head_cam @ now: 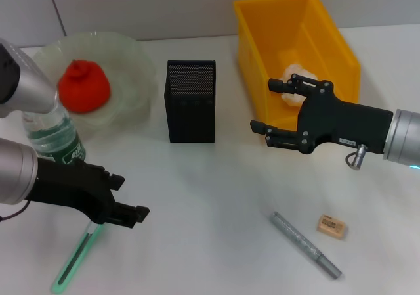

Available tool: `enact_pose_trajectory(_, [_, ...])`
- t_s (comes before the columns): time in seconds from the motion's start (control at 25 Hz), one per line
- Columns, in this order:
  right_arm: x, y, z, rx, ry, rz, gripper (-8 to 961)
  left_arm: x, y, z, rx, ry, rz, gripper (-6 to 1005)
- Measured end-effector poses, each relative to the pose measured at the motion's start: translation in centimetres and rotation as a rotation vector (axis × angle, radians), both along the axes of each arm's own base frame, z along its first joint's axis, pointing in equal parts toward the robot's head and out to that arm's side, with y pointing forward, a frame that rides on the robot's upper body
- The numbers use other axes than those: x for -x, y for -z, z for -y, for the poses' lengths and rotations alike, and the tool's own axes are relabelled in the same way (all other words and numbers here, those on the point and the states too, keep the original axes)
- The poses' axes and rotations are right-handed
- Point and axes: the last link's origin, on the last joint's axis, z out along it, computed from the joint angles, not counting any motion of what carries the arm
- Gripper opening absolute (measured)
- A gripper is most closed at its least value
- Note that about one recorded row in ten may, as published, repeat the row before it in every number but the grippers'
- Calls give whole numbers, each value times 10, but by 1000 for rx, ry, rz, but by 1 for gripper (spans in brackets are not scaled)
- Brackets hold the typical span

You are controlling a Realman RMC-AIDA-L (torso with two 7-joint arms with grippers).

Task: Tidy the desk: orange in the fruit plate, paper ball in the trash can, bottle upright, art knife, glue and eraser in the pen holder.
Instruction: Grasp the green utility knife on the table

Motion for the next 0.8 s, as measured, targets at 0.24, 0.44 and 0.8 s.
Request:
enact_pose_trajectory(0.24, [1,-1,-1,-3,-1,-1,768,-9,-6,0,-40,-20,-72,788])
enact_pose_trajectory(0.44, [1,-1,-1,-8,1,-5,768,-13,-8,0,-63,-38,-105,787])
enact_pose_trajectory(0.8, [4,-3,-5,-16,-9,-7,768,-19,-6,2,-124,-89,-217,785])
